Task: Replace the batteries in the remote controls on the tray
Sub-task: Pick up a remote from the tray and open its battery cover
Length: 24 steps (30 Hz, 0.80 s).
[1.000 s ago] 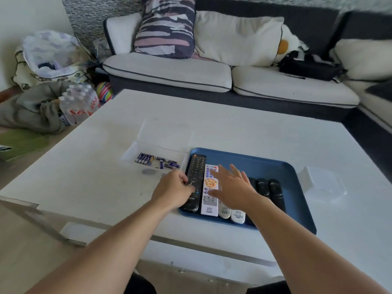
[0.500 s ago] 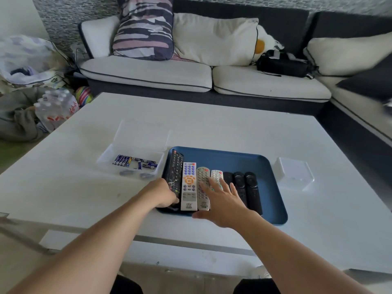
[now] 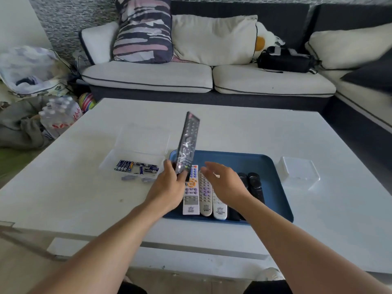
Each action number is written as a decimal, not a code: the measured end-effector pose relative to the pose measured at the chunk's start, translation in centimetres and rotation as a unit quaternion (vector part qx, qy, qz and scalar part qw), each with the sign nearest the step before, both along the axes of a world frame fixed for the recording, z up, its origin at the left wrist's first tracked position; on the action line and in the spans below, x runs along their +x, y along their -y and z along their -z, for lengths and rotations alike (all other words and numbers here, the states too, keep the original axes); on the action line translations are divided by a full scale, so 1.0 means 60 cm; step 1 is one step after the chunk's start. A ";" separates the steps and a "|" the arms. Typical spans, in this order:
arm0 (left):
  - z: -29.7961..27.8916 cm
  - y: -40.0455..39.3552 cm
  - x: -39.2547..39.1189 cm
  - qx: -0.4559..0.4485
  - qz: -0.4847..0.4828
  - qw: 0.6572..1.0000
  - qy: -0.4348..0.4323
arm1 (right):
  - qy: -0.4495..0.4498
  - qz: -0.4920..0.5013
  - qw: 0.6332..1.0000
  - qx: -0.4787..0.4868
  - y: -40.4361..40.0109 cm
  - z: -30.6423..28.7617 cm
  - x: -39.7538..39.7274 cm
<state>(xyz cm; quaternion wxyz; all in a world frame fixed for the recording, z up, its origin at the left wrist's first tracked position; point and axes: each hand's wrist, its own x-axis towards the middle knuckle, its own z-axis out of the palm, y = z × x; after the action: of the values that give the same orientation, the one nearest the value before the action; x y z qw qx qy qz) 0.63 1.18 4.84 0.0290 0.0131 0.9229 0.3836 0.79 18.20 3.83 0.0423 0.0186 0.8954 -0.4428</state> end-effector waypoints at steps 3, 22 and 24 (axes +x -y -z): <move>0.007 -0.003 0.004 0.005 0.051 0.996 -0.070 | 0.001 0.018 0.993 -0.119 0.003 -0.012 -0.001; 0.020 -0.017 -0.011 0.366 0.134 0.907 0.162 | 0.036 0.069 0.929 -0.362 0.000 -0.025 -0.018; 0.029 -0.018 -0.014 0.383 0.105 0.905 0.151 | 0.042 0.038 0.939 -0.338 0.001 -0.027 -0.017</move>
<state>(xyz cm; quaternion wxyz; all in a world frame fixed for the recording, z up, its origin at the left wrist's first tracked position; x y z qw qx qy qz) -0.21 2.25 3.11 0.2012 0.0619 0.6830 0.6994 -0.22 18.12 5.45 0.0667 0.0556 0.6887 -0.7198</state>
